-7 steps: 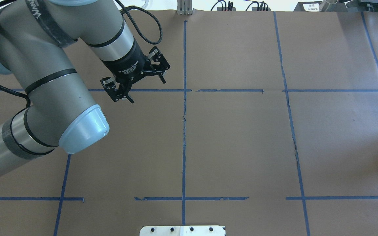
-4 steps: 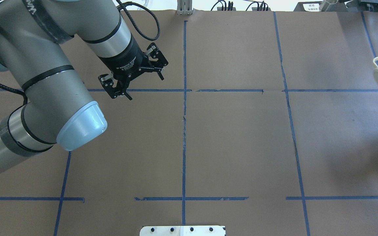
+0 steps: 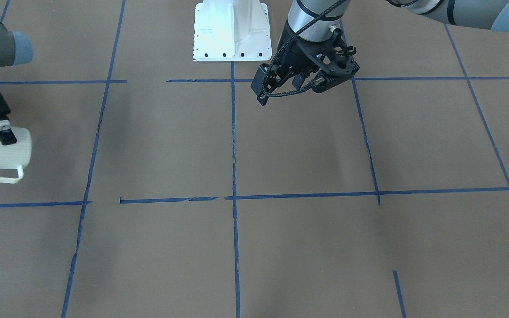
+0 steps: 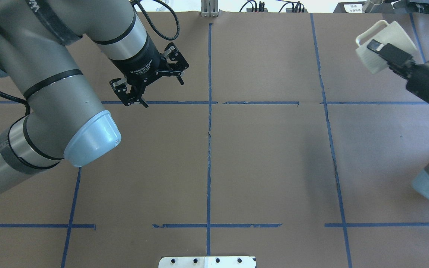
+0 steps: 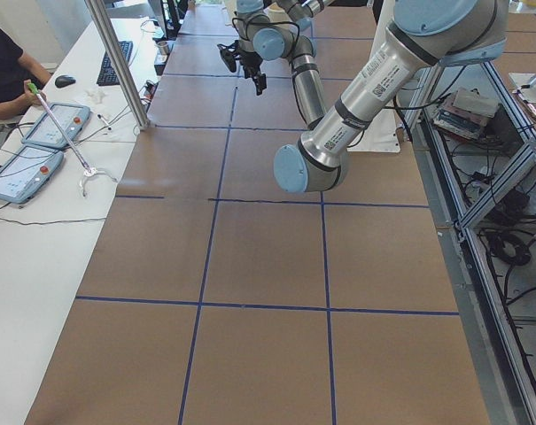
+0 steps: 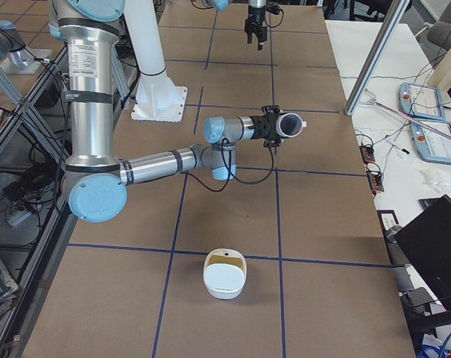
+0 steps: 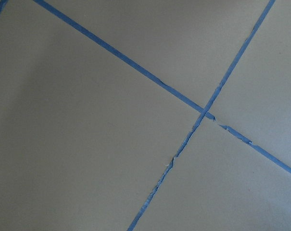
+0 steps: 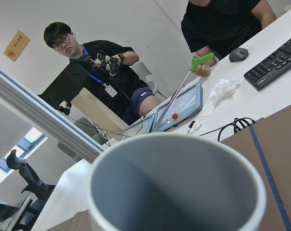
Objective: Left arm hands cup to right arm to dump lemon
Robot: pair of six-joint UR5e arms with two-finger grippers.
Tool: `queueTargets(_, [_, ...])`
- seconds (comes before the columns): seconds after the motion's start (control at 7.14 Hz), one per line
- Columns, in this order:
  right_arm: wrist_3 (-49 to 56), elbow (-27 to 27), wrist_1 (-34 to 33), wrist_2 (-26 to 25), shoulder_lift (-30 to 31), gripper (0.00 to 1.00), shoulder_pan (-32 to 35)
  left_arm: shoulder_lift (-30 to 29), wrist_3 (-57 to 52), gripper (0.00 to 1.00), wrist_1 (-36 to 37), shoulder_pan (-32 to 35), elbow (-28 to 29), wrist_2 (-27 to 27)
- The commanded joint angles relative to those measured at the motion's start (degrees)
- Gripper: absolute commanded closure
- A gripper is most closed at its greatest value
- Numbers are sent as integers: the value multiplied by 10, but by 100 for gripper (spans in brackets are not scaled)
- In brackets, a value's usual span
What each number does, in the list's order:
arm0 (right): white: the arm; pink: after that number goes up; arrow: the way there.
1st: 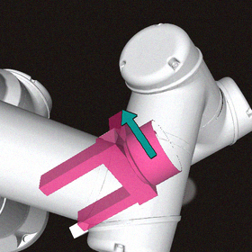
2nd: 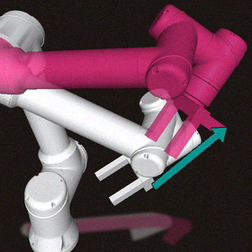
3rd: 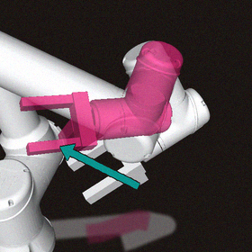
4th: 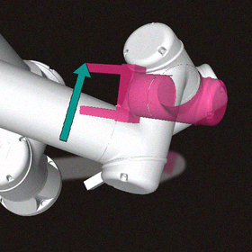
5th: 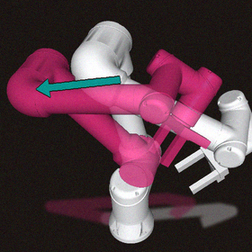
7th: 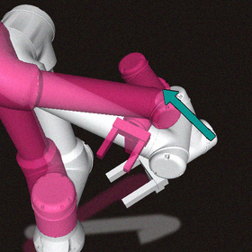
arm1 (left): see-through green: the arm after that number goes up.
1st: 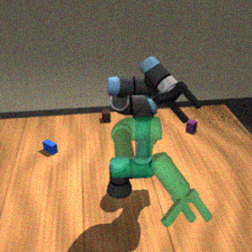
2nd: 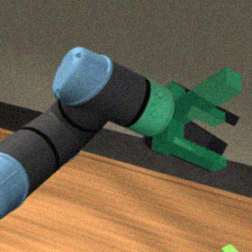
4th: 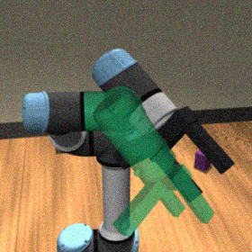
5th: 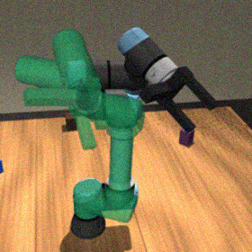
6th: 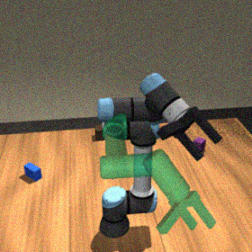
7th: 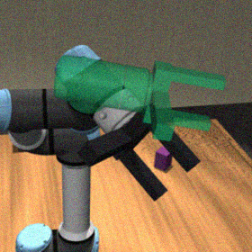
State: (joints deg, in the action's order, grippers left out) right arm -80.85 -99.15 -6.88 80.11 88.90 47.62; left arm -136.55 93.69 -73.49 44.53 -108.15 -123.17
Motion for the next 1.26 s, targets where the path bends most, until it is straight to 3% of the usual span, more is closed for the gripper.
queueTargets(0.0, [125, 0, -113, -167, -85, 97, -128, -8, -8, 0, -3, 0, 3, 9])
queueTargets(0.14, [204, 7, -162, -246, -146, 97, -189, -13, -23, 0, -4, -1, 7, 9])
queueTargets(0.42, [235, 48, -259, -355, -229, 97, -269, -59, -46, 0, -3, -1, 48, 18])
queueTargets(0.56, [235, 76, -291, -376, -268, 97, -284, -88, -46, 0, -1, -1, 69, 17])
queueTargets(0.84, [281, 79, -362, -412, -312, 97, -309, -132, -46, 0, 3, -3, 128, 17])
queueTargets(1.12, [285, 80, -372, -452, -324, 97, -338, -140, -46, 1, 3, -8, 150, 17])
